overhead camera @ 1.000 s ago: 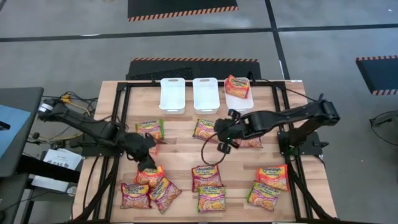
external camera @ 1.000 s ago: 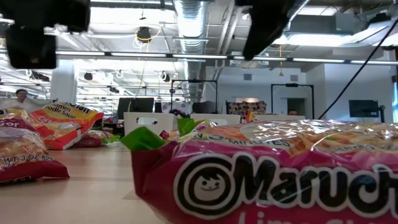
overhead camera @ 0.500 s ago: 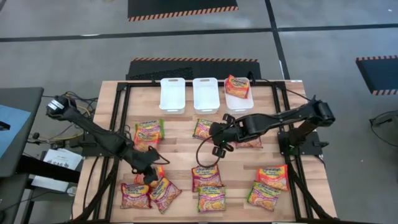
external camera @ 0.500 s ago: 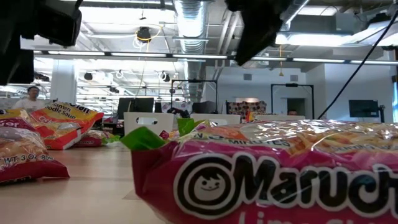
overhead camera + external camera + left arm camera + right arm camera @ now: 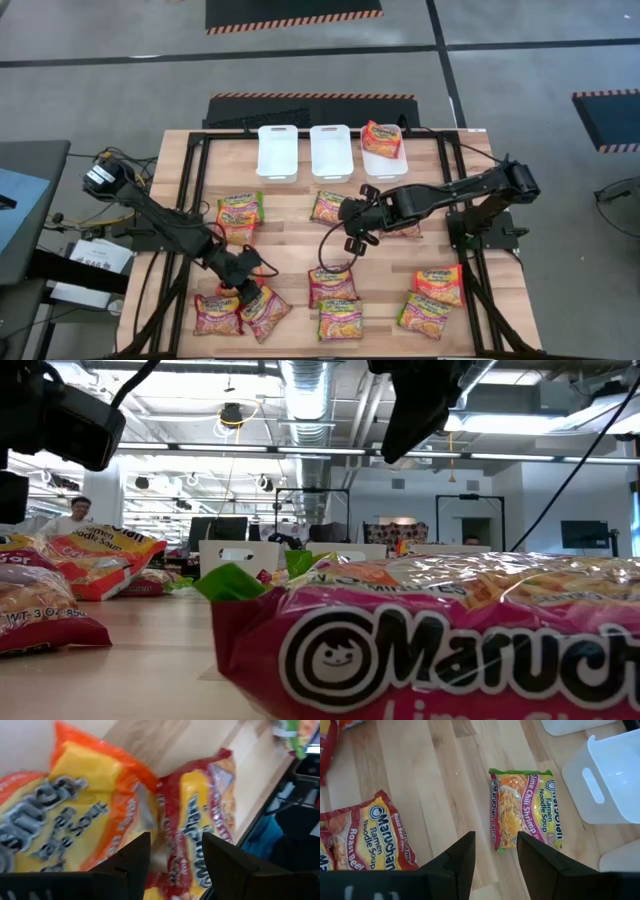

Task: Sort Maruchan noodles
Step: Put the red noodle pack into the center white bin

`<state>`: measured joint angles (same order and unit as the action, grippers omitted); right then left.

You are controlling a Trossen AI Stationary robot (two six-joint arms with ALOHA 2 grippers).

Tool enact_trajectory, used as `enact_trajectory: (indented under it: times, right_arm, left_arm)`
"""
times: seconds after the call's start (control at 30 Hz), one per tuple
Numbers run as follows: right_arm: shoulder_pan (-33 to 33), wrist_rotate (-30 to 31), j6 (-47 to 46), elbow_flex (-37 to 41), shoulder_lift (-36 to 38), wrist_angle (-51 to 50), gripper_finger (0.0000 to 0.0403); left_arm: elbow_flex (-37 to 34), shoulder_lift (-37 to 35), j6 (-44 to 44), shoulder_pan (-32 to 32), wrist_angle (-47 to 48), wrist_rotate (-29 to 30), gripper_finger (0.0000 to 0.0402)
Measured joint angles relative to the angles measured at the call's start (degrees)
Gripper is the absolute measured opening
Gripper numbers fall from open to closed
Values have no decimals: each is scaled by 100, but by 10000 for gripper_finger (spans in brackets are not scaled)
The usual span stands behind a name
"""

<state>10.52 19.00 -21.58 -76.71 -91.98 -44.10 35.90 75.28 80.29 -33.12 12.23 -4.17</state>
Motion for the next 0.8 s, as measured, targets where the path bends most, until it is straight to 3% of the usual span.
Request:
enact_trajectory:
  times: [0.47, 0.8]
  right_arm:
    - [-2, 2, 4, -2, 0, -9, 170]
    - [0, 4, 7, -2, 0, -19, 170]
  left_arm:
    - [4, 565, 303, -171, -489, -131, 164]
    - [4, 1032, 376, -171, -1383, -297, 164]
